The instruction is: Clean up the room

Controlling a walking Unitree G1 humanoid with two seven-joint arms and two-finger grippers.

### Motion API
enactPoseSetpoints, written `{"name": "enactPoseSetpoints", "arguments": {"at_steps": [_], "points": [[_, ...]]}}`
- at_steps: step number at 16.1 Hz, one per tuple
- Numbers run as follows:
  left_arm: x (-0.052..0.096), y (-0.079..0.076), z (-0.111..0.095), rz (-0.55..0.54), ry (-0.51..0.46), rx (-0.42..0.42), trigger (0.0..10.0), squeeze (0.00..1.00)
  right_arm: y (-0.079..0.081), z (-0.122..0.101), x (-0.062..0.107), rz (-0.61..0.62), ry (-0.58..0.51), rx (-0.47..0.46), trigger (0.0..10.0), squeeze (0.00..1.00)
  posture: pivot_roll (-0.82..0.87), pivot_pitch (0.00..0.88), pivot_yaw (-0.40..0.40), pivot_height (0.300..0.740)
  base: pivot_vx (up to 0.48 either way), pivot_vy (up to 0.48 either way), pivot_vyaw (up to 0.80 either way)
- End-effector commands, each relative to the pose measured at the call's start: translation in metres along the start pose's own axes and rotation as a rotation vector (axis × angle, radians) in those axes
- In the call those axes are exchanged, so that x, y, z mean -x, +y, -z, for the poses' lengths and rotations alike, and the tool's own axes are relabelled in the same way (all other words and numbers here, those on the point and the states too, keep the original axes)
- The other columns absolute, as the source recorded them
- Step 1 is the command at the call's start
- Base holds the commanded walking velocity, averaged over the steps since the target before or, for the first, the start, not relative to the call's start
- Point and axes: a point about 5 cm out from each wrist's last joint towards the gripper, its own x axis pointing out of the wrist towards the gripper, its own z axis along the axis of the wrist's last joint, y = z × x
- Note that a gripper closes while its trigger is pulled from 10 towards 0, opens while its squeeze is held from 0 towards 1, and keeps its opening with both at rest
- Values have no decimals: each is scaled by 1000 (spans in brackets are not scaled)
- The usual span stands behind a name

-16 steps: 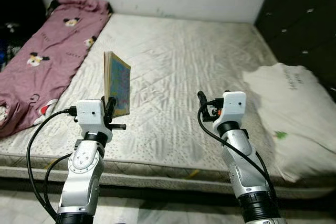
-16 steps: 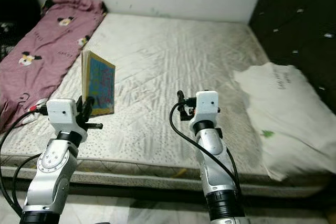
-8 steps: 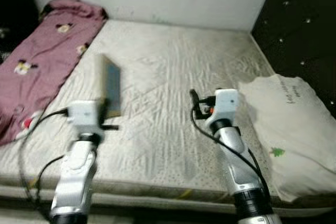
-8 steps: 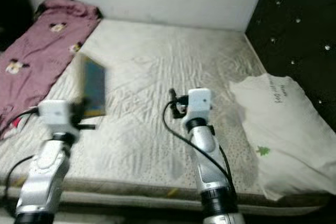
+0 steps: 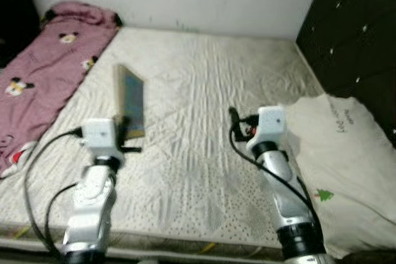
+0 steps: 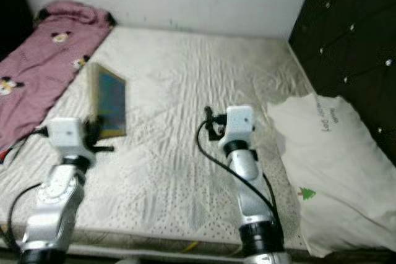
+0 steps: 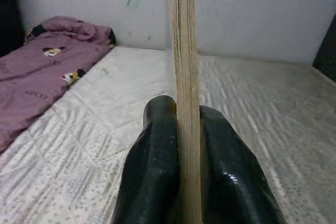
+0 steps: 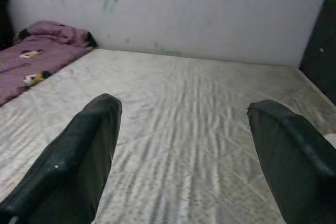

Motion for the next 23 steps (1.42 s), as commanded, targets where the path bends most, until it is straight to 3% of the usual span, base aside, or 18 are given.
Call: {"name": "enactPoseSetpoints", "arguments": {"at_steps": [1, 7, 23], "points": [[-3, -13, -8, 45, -38, 3, 10000, 0, -9, 1, 1, 22, 7, 0, 10000, 0, 73, 0, -38, 740, 0, 0, 0], [-4, -14, -8, 48, -38, 1, 10000, 0, -8, 2, 1, 24, 10, 2, 10000, 0, 73, 0, -38, 740, 0, 0, -260], [-6, -16, -8, 53, -40, 12, 10000, 0, -8, 1, 0, 18, 8, 11, 10000, 0, 69, 0, -40, 740, 0, -317, 0]]}}
